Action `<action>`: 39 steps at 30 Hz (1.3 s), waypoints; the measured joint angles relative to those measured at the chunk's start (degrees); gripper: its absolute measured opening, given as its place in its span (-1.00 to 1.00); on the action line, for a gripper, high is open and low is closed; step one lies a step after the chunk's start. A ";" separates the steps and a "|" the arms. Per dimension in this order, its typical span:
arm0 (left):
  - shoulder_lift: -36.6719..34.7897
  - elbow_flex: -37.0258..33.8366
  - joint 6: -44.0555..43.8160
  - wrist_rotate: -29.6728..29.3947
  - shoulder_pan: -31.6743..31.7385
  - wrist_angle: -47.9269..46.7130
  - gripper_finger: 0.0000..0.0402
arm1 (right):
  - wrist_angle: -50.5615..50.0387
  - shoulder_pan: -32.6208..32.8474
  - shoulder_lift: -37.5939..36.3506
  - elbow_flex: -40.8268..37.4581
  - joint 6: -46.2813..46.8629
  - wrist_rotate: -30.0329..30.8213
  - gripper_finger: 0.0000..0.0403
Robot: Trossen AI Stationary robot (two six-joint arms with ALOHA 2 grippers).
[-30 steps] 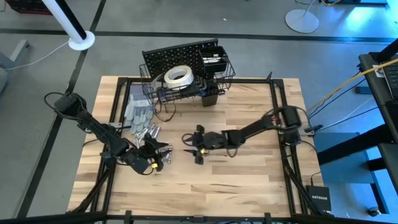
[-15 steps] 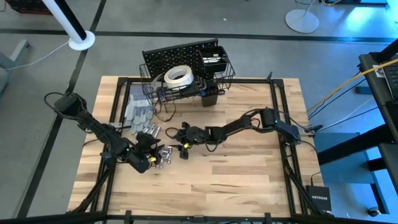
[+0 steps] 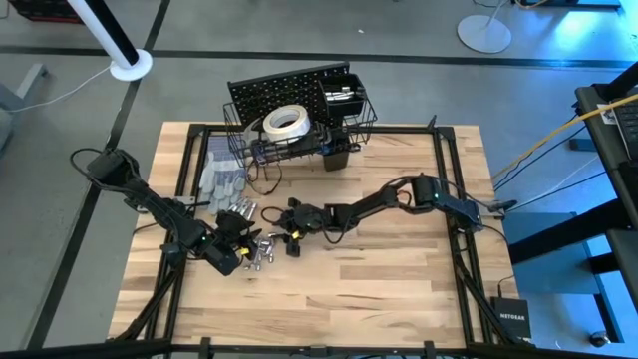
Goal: Hang tools onto peg board
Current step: Put the socket into the top black bin on the pegboard
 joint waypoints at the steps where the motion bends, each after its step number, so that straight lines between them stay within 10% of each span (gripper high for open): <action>1: 0.00 0.00 0.00 0.00 -0.01 -0.03 -0.22 | -0.52 -0.03 0.32 -0.01 -0.09 0.05 -0.10; 39: 3.87 0.04 1.11 -0.91 2.86 1.71 -0.22 | 3.51 -1.09 1.95 -0.15 -4.15 4.59 -0.44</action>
